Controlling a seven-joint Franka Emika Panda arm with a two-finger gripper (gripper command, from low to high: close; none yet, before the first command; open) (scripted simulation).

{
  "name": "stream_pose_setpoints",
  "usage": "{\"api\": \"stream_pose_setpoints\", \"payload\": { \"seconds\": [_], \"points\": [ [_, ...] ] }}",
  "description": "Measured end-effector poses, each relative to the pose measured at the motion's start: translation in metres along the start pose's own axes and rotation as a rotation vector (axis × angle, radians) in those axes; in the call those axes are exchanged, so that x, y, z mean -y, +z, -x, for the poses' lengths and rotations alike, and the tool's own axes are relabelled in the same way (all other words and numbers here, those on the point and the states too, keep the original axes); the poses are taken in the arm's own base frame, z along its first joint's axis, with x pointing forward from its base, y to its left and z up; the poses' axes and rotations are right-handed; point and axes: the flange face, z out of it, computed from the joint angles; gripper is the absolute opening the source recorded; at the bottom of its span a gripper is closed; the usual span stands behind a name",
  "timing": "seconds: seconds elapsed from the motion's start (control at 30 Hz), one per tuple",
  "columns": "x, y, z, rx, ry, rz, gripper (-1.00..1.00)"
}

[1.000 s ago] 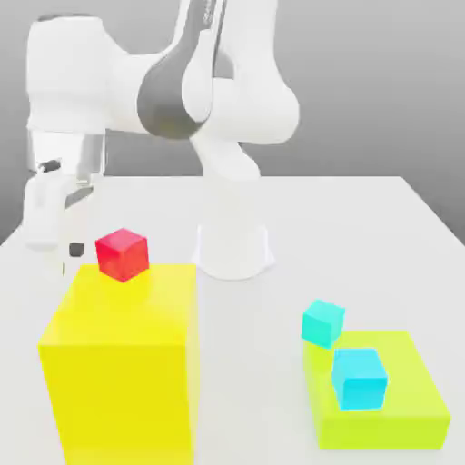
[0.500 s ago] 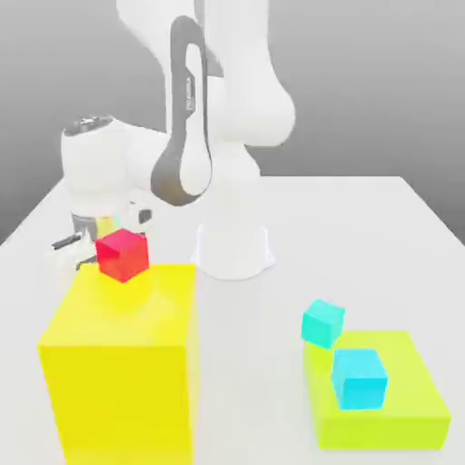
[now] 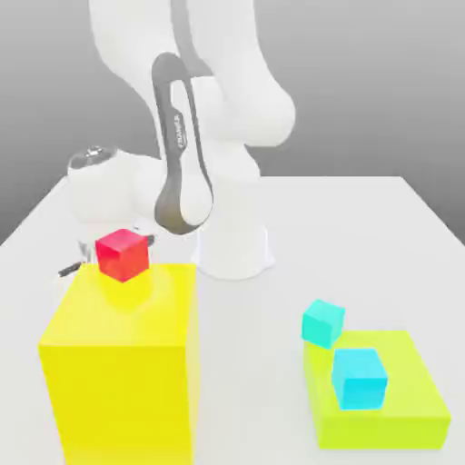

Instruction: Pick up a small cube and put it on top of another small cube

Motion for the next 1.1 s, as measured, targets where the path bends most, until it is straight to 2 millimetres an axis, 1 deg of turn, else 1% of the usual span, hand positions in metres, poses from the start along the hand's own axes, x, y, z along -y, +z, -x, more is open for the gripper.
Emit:
{"api": "stream_pose_setpoints", "payload": {
  "seconds": [0.17,0.23,0.3,0.4,0.43,0.47,0.5,0.53,0.6,0.7,0.8,0.87,0.93,0.97,1.0,1.03,1.07,1.1],
  "points": [
    [-0.001,-0.035,-0.001,-0.002,0.0,-0.004,-1.0],
    [0.02,-0.056,-0.001,0.038,0.001,-0.04,-1.0],
    [0.047,-0.08,-0.003,0.09,0.001,-0.09,-1.0],
    [0.089,-0.121,-0.013,0.167,0.001,-0.178,-1.0],
    [0.1,-0.135,-0.015,0.189,-0.009,-0.207,-1.0],
    [0.101,-0.147,-0.005,0.206,-0.059,-0.221,-1.0],
    [0.096,-0.159,0.01,0.22,-0.126,-0.228,-1.0],
    [0.087,-0.17,0.027,0.234,-0.204,-0.232,-1.0],
    [0.062,-0.191,0.064,0.26,-0.372,-0.235,-1.0],
    [0.01,-0.224,0.115,0.299,-0.638,-0.237,-1.0],
    [-0.057,-0.25,0.155,0.329,-0.907,-0.229,-1.0],
    [-0.105,-0.264,0.172,0.344,-1.077,-0.222,-1.0],
    [-0.154,-0.276,0.182,0.358,-1.244,-0.215,-1.0],
    [-0.179,-0.276,0.184,0.352,-1.316,-0.202,-1.0],
    [-0.204,-0.268,0.184,0.329,-1.376,-0.177,-1.0],
    [-0.23,-0.254,0.182,0.291,-1.426,-0.144,-1.0],
    [-0.257,-0.233,0.176,0.236,-1.468,-0.104,-1.0],
    [-0.278,-0.213,0.168,0.18,-1.496,-0.07,-1.0]
  ]
}}
